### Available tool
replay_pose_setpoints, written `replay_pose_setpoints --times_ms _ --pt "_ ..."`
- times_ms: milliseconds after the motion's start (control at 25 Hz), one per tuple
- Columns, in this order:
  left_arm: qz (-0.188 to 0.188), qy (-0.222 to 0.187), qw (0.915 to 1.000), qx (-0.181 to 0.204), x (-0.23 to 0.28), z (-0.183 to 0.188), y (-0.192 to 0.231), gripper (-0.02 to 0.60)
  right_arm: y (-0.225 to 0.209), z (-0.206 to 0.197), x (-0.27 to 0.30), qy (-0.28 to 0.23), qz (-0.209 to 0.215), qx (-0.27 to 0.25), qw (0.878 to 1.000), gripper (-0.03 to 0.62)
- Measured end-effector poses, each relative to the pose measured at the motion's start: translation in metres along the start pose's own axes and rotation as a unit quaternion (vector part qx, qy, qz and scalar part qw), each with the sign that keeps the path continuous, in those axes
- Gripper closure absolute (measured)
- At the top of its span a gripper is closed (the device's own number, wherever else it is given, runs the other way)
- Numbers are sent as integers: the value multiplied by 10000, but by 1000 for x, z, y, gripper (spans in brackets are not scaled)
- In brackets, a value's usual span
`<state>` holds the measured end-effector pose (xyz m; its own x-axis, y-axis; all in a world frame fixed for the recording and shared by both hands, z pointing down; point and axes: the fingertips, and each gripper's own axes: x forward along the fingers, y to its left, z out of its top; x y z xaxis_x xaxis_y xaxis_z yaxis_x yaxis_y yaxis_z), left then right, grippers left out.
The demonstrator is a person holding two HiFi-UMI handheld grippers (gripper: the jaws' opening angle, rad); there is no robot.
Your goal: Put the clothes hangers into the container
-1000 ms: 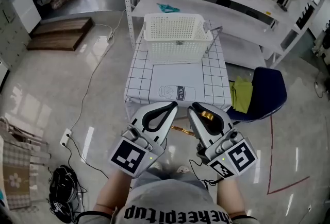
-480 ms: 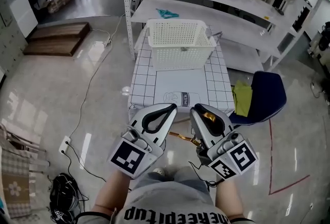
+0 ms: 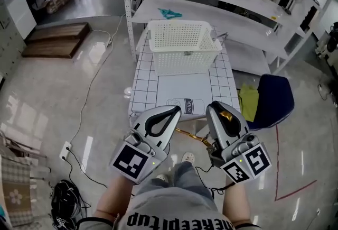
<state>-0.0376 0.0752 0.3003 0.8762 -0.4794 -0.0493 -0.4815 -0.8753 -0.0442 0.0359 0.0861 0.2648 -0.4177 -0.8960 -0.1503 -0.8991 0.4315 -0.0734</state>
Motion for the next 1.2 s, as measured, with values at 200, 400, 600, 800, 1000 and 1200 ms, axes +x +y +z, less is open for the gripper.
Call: replay_pose_setpoints --times_ms 200,400,600,800,1000,1200 --pt "173 -16 9998 3 21 0 15 571 -26 6 14 -111 108 88 9998 536" --pt "327 -26 9995 13 49 1 27 569 -55 14 30 -204 295 111 9993 536" --pt "509 -10 9987 5 78 -1 36 571 -85 18 44 -222 479 135 9985 536" --pt "693 17 9976 8 104 -3 42 569 -114 20 55 -224 655 173 9974 536" --pt "900 43 9959 10 126 -7 48 569 -139 18 64 -236 843 231 9959 536" --pt "1143 64 9934 44 145 -7 51 569 -160 20 71 -274 1068 294 9935 536"
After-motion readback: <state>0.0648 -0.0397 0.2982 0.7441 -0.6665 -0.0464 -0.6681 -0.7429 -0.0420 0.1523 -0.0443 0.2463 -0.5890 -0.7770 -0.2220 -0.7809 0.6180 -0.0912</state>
